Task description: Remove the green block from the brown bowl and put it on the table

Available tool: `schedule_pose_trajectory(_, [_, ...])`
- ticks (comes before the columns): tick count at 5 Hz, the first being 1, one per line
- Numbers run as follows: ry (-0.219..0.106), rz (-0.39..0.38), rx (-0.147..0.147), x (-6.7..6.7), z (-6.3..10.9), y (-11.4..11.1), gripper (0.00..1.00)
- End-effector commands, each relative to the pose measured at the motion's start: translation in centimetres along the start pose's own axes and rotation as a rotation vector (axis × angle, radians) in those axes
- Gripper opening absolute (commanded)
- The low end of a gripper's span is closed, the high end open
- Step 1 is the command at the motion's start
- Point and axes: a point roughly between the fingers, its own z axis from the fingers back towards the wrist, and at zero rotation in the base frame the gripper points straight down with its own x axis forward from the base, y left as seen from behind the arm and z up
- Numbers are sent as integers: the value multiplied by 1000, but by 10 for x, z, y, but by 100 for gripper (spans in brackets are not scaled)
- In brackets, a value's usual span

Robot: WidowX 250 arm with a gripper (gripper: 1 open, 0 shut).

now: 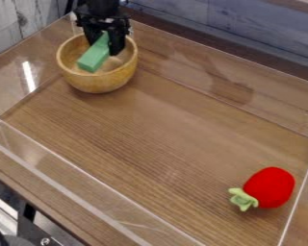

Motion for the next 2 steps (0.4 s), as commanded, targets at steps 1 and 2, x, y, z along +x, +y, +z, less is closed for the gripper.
schedule_pose_trajectory(1, [-112,-1,21,8,50,-1,0])
schedule_pose_trajectory(2, [-106,-6,17,5,52,-4,0])
